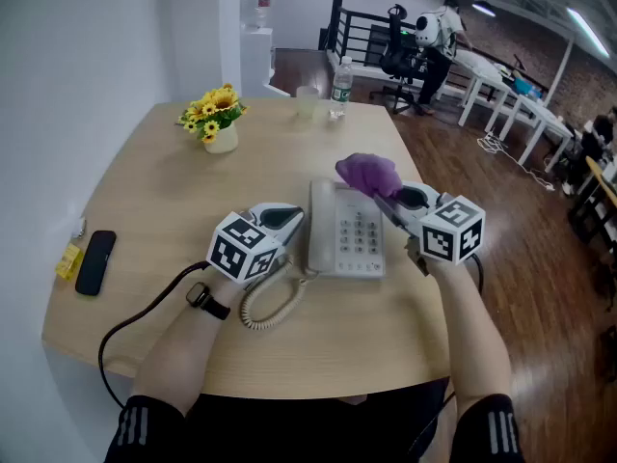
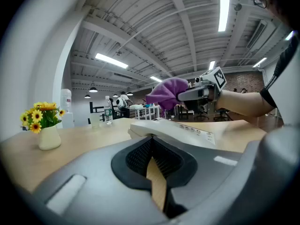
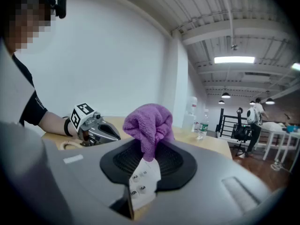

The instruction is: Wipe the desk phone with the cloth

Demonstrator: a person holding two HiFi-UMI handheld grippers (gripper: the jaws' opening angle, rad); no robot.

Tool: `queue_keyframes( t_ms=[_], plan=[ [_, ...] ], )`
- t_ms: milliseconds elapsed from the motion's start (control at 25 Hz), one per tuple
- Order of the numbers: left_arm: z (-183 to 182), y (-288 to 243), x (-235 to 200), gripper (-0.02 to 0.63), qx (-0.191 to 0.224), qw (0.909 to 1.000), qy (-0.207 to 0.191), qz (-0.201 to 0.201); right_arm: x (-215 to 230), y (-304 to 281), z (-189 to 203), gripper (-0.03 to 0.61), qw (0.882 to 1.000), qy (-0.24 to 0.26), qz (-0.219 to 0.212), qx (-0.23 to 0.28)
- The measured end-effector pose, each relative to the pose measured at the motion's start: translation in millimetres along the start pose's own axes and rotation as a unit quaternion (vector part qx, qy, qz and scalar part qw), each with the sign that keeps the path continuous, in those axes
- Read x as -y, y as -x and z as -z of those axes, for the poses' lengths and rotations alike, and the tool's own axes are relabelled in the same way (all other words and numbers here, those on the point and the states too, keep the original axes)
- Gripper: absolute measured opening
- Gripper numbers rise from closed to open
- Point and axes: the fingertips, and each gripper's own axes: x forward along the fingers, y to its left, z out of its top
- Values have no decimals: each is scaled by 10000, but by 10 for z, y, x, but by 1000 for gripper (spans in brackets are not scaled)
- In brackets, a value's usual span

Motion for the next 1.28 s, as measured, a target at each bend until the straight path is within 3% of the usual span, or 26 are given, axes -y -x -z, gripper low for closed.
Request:
queue_keyframes(
  t_ms=[160,360,480,680,1040,1160,1280],
  plan=[
    [-10,3,0,-6,4,10000,-2,-3,-146,-435,43,89,9974,259,-260,-615],
    [-4,1,-3,-6,5,10000,-6,5,-125,-756,382,89,9906,97,-297,-1333],
    [-5,3,-2,-6,5,10000,8,15,-26,-732,487,87,9881,29,-159,-1532],
    [-1,0,0,-6,-2,10000,-5,3,260,-478,696,87,9783,378,310,-2016],
    [-11,-1,7,-6,-10,10000,-20,2,798,110,886,87,9642,410,1071,-2391],
    [-8,0,12,-6,-11,10000,-39,0,775,133,722,86,9727,226,1032,-2064],
    [-8,2,6,-6,-4,10000,-28,5,500,-13,492,86,9818,204,713,-1750]
  ],
)
